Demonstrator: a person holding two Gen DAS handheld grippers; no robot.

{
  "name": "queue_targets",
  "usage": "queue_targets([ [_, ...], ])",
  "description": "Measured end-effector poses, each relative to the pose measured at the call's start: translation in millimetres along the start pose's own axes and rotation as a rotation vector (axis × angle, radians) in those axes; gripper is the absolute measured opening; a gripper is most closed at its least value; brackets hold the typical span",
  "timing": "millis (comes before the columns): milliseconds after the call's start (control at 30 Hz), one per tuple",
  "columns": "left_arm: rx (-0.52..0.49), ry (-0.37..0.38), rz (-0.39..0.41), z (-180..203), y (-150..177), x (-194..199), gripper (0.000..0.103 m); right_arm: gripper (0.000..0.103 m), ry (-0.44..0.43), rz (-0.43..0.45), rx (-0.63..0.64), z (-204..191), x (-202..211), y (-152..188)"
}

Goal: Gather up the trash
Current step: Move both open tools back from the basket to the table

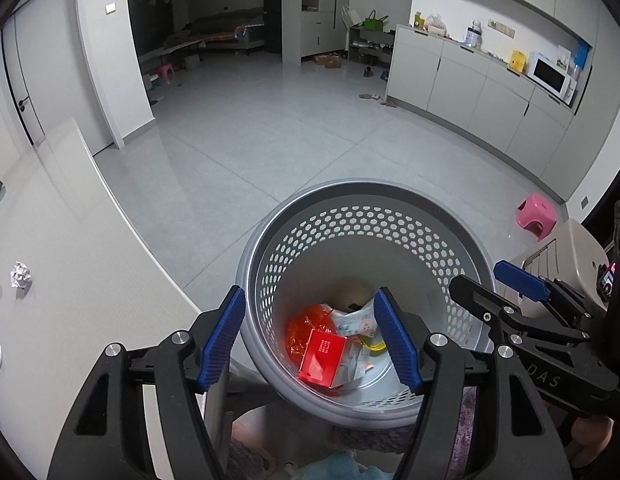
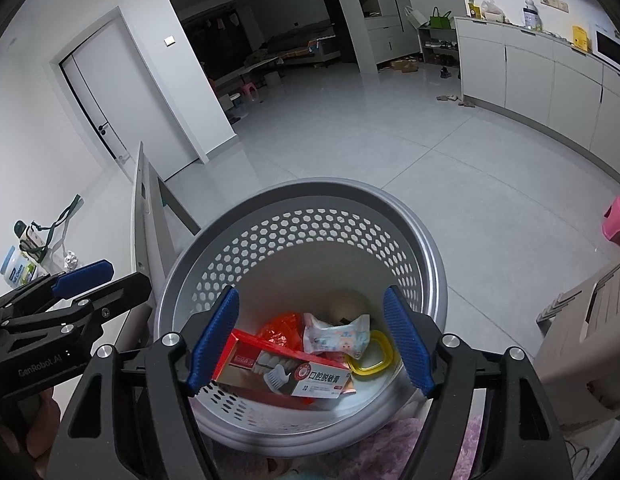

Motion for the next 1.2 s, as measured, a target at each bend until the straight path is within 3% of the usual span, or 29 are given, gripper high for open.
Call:
queue_targets([
  [600, 0.076, -0.055, 0.054, -51, 7, 25, 0.070, 0.071, -0.022, -0.009, 0.061, -37, -2, 4],
  [1200, 0.252, -0.217, 0.066, -177, 40, 41, 0.074, 0.071, -0.149, -0.072, 0.205, -130, -56, -13],
])
Point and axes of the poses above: each gripper's, at about its wrist camera, not at the fingertips, and x roughly against the way its jaws point, z to its right, y to its underside, the point moved 2 cm from there along -x, roughly the way its jaws point, and after that the axes turned 14 degrees about -y, right-handed, at the moved point
